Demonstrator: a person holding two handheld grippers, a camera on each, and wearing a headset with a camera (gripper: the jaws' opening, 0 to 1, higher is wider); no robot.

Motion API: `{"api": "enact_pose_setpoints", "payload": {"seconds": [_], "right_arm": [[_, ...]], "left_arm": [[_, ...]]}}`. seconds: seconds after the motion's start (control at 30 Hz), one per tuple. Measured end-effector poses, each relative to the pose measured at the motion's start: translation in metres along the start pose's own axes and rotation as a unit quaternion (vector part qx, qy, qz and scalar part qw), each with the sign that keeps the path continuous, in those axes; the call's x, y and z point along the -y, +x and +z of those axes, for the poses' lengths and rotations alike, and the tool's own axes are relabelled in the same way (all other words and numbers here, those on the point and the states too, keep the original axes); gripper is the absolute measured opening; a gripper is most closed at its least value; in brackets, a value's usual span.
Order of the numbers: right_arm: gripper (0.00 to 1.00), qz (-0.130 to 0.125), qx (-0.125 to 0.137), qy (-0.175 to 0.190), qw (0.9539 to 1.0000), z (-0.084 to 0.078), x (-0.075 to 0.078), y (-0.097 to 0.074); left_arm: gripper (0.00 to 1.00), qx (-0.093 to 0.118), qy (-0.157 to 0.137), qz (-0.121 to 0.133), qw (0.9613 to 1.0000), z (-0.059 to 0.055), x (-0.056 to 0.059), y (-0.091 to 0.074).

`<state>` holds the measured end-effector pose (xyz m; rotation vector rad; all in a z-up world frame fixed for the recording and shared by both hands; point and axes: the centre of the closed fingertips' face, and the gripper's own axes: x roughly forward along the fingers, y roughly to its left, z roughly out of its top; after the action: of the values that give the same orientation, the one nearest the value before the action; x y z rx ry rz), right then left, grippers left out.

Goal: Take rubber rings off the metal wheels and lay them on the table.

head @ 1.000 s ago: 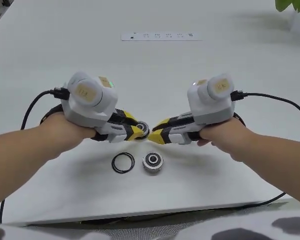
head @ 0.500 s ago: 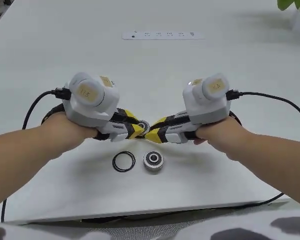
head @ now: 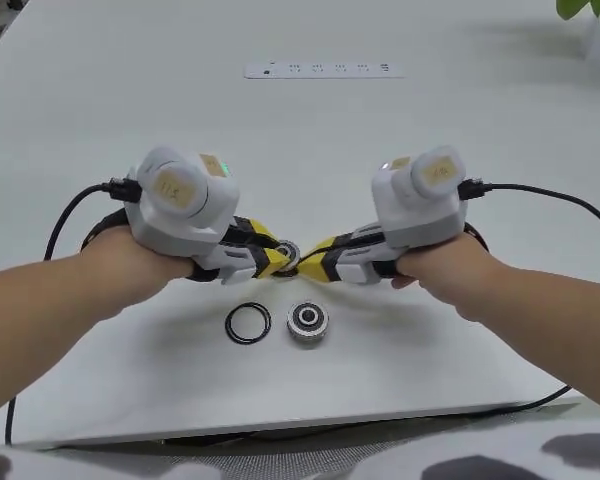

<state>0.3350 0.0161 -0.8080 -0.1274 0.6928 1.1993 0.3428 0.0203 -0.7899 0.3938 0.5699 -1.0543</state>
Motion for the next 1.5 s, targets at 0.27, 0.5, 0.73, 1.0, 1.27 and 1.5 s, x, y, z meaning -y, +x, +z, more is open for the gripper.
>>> {"api": "enact_pose_setpoints", "payload": {"seconds": [0.27,0.5,0.73,1.0,1.27,1.5], "right_arm": [[0.00,-0.005,0.009,0.026,0.9996,0.001,0.004,-0.003],[0.00,-0.008,0.029,0.067,0.9973,0.005,0.009,-0.007],[0.00,-0.010,0.051,0.102,0.9935,0.012,0.010,-0.009],[0.00,-0.010,0.059,0.115,0.9916,0.015,0.008,-0.010],[0.00,-0.008,0.055,0.107,0.9927,0.017,0.005,-0.009],[0.00,0.025,0.069,0.098,0.9925,0.027,-0.011,-0.004]], "left_arm": [[0.14,0.001,0.003,0.006,1.0000,-0.001,0.000,0.001],[0.14,0.000,0.001,0.010,1.0000,-0.002,-0.001,0.001],[0.13,-0.005,0.006,0.013,0.9999,-0.001,-0.001,0.003],[0.13,-0.013,0.006,0.024,0.9996,0.000,-0.001,0.005],[0.13,-0.018,0.009,0.028,0.9994,-0.001,-0.001,0.005],[0.13,-0.020,0.009,0.026,0.9994,0.000,0.002,0.005]]}}
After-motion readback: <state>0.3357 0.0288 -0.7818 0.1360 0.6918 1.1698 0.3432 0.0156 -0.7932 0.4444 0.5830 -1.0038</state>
